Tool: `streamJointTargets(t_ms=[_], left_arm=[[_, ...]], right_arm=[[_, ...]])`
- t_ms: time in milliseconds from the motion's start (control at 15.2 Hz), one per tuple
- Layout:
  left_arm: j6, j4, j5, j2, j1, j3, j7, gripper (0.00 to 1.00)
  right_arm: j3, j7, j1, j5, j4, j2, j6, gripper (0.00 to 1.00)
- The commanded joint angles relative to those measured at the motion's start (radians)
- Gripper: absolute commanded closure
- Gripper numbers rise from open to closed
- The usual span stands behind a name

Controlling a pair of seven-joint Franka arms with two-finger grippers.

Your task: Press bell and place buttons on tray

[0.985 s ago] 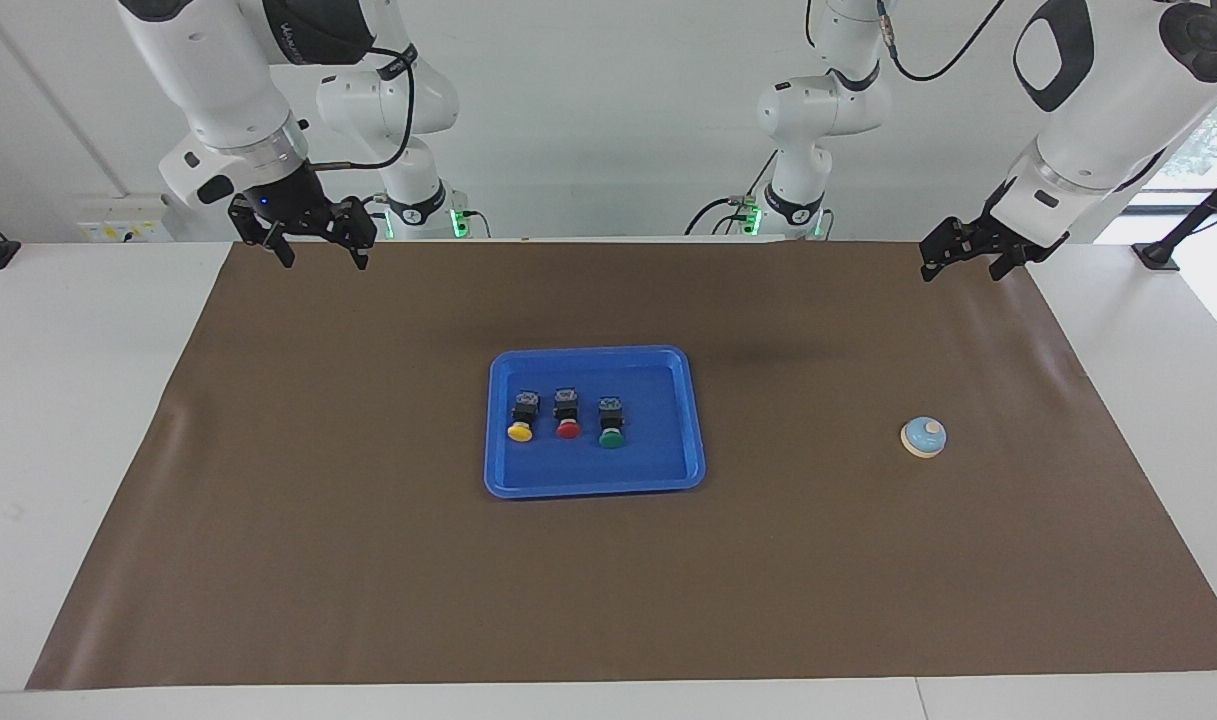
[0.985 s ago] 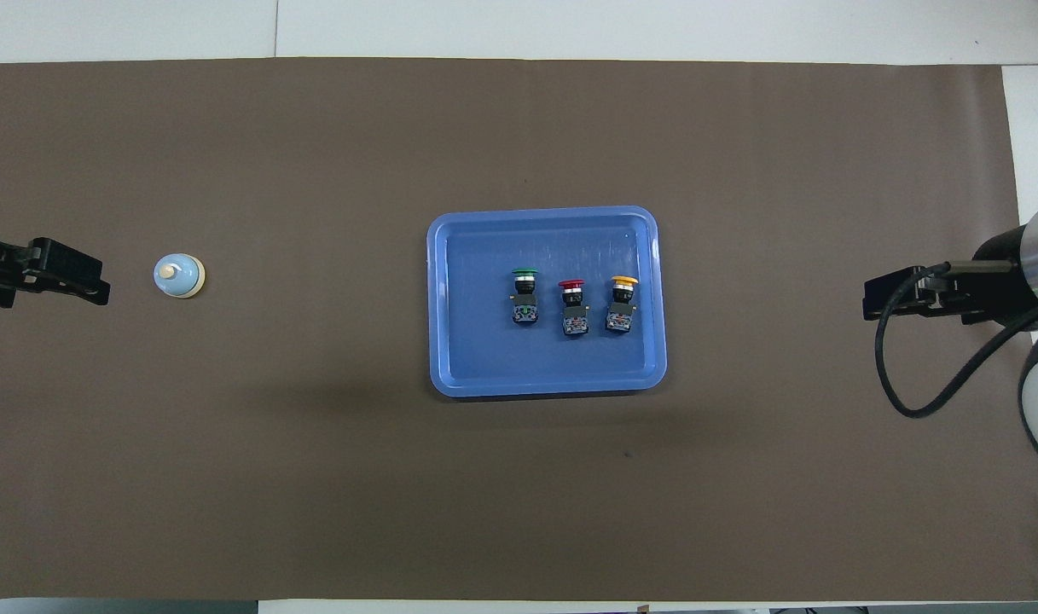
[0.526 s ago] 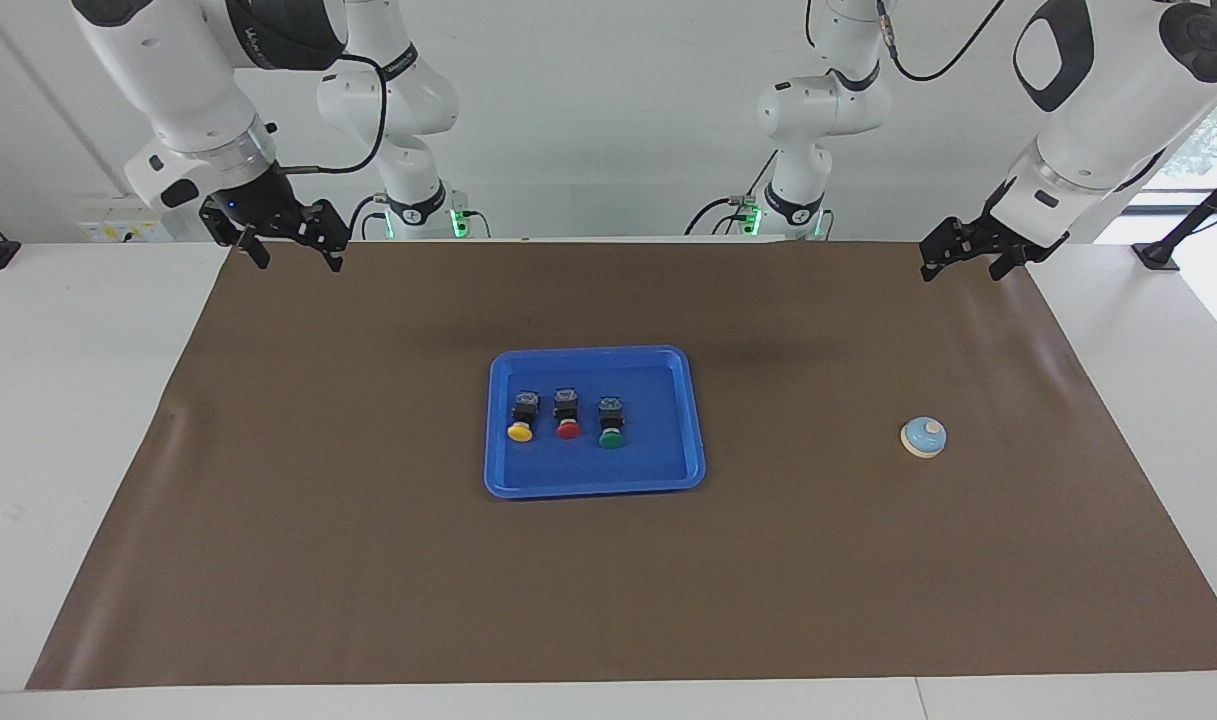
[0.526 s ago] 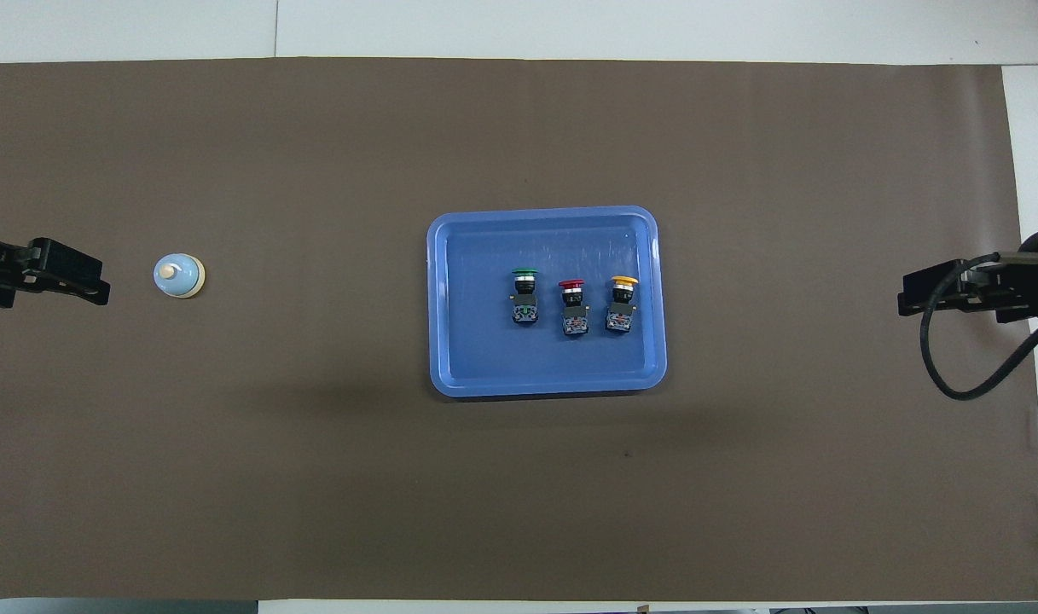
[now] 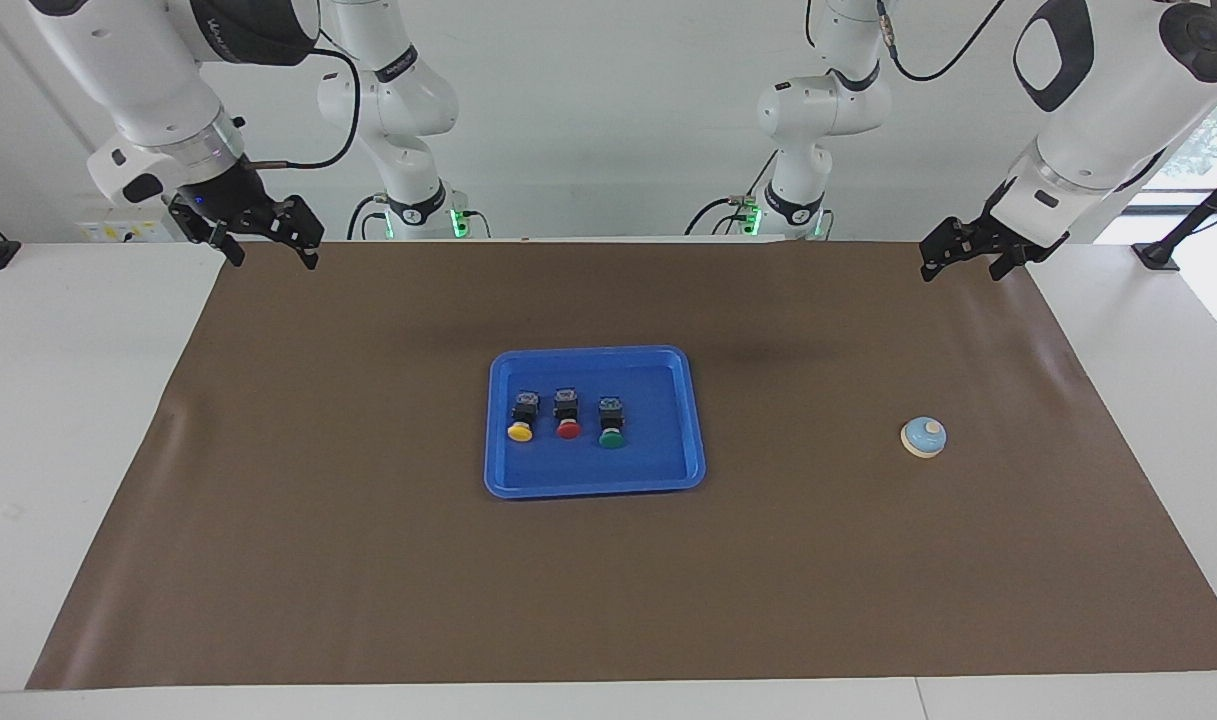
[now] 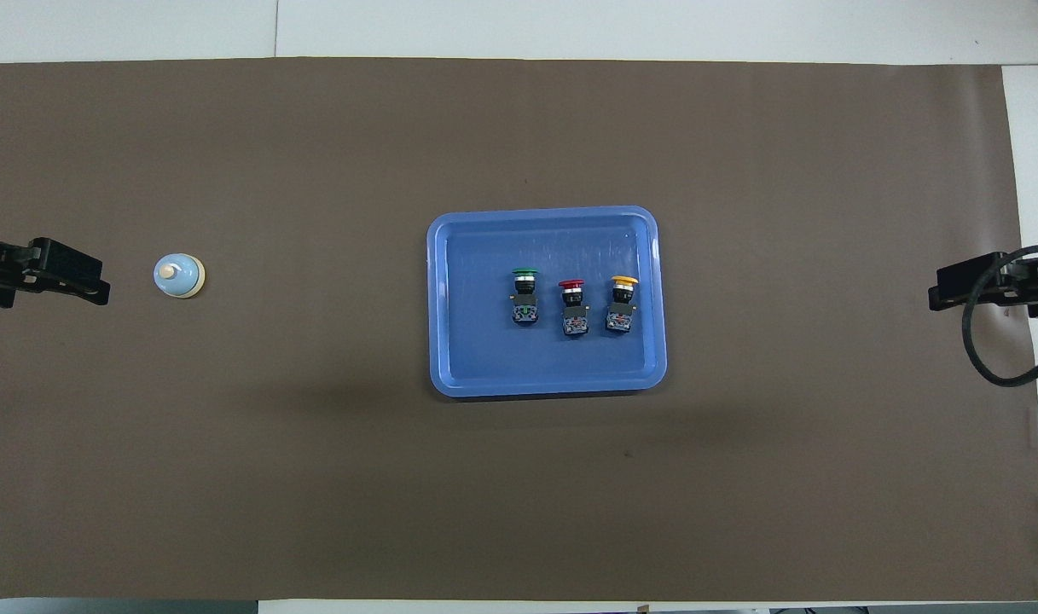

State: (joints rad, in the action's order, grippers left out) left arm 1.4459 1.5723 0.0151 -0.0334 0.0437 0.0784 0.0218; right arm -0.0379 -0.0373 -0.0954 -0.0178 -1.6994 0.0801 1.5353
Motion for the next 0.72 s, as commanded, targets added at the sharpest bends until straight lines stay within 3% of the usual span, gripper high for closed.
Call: streamJointTargets(t_ms=[0, 657], left_arm=[[-0.010, -0.011, -0.012, 0.004, -0.005, -0.003, -0.011, 0.00], [0.037, -0.011, -0.012, 0.003, -0.004, -0.003, -0.008, 0.00]], right_arm=[[-0.011, 0.034, -0.015, 0.007, 0.026, -0.014, -0.020, 0.00], [-0.013, 0.120, -0.010, 0.012, -0.008, 0.003, -0.023, 0.00]])
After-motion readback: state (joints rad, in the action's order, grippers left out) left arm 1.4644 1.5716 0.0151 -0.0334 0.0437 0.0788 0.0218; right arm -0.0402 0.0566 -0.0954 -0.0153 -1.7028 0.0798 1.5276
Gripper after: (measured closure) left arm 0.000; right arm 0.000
